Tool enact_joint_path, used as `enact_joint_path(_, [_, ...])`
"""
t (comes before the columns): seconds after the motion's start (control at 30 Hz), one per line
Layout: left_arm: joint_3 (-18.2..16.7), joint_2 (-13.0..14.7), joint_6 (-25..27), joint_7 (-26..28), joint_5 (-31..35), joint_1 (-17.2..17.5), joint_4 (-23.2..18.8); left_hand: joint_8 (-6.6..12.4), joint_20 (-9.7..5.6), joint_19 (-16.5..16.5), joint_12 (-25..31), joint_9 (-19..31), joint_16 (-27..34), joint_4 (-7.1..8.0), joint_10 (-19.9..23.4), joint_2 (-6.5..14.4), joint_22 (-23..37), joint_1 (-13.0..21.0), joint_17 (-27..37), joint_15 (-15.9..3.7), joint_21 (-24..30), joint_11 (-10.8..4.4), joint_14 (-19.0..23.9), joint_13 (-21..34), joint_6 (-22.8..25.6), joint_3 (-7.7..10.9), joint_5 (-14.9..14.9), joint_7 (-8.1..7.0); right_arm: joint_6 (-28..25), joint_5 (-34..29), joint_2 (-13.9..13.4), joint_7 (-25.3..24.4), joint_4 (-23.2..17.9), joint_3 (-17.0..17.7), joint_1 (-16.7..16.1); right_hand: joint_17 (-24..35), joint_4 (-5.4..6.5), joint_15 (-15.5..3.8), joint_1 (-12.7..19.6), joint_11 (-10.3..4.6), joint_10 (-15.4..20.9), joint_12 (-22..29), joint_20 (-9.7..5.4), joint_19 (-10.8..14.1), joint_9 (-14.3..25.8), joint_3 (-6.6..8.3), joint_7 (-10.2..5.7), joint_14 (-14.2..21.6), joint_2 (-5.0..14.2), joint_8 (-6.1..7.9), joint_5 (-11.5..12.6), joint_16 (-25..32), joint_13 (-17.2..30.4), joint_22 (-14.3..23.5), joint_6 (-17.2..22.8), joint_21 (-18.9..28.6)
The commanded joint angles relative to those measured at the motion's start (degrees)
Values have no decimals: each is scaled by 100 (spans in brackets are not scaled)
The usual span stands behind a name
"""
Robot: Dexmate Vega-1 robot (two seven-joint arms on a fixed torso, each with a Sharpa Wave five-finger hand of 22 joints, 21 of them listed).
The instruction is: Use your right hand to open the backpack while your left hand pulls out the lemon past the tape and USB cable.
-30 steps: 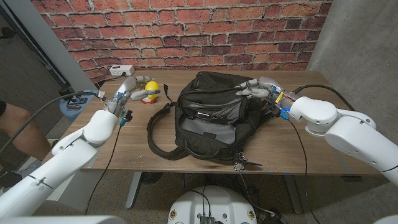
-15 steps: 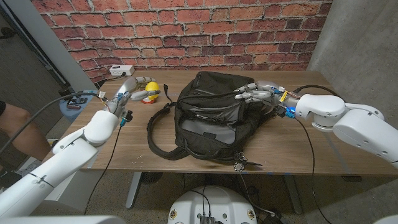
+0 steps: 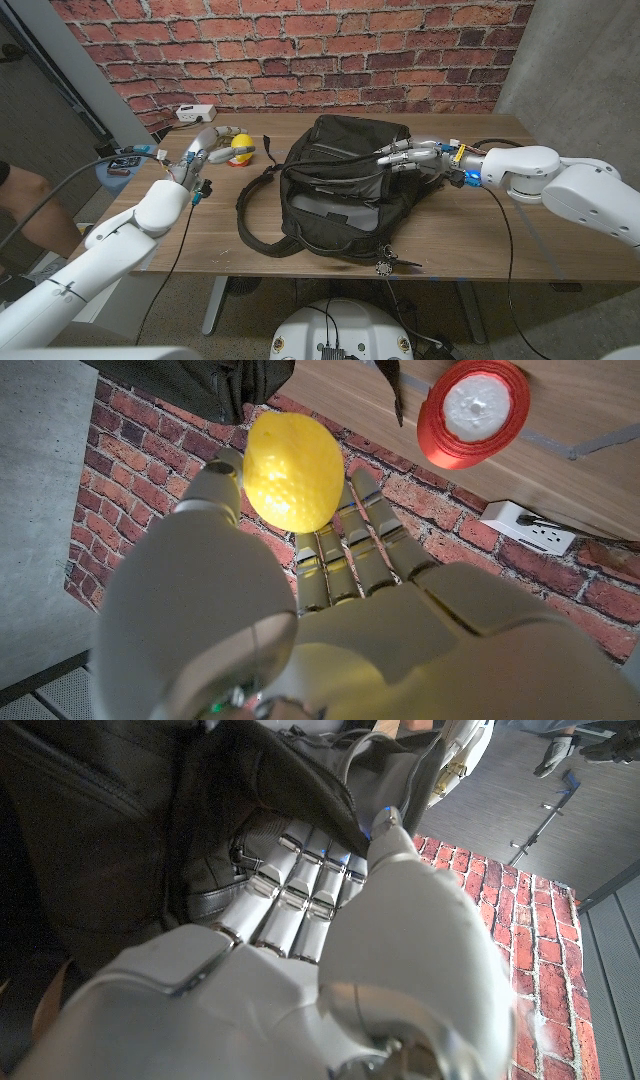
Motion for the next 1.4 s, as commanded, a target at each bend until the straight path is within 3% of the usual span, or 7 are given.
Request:
enact_joint_path(0.03, [35,76,59,37,-106,-25,55,7,-4,-44,21,62,-20,38,-24,412,15,378,-3,5,26,-20,-12,1181,-13,56,36,13,161,599,-153,702,315,-52,102,34,-62,-170,-48,64,-133,-72,56,-98,26,-11,45,-147,-8,8,4,-41,25,28,-127,-63])
enact_joint_path(0.23, [37,96,62,55,-142,-16,55,6,-4,-57,15,65,-22,35,-36,413,12,373,3,12,32,-21,-16,1180,-7,57,37,20,294,718,-146,885,440,-67,89,58,-72,-29,-76,227,-367,-208,143,-236,32,-21,122,-369,-39,9,8,-89,-5,27,-372,-141])
enact_joint_path(0.37, [28,113,85,69,-162,6,33,3,-3,-61,15,66,-20,29,-37,413,10,377,9,13,38,-19,-20,1183,-9,57,38,23,339,838,-101,1123,585,-127,159,65,-85,180,-83,477,-759,-398,285,-423,27,-11,177,-663,-49,15,21,-158,11,25,-623,-246])
enact_joint_path(0.77, [-17,111,120,134,-214,52,18,-2,-3,-68,16,72,-24,20,-30,413,3,376,15,6,57,-21,-17,1186,-7,63,41,22,410,1000,8,1470,845,-273,311,99,-81,455,-127,719,-1095,-575,470,-637,26,-24,343,-1007,-67,18,31,-180,56,25,-1029,-385])
enact_joint_path(1.13, [-50,19,78,304,-197,80,26,-7,-3,-76,14,79,-24,14,-29,414,-3,375,23,0,74,-15,-13,1188,-9,68,42,31,629,1076,86,1486,968,-177,238,110,-60,492,-174,733,-1153,-614,505,-678,18,-37,387,-1090,-66,43,30,-169,74,26,-1122,-423])
enact_joint_path(1.4, [-64,-112,-37,431,-209,119,62,-8,-6,-86,11,87,-23,10,-22,421,-7,380,34,5,89,-25,-14,1182,-4,73,44,26,1139,911,151,1165,1009,132,-144,117,-8,338,-281,579,-1052,-589,408,-602,9,-58,297,-1025,-42,144,22,-103,95,34,-962,-415])
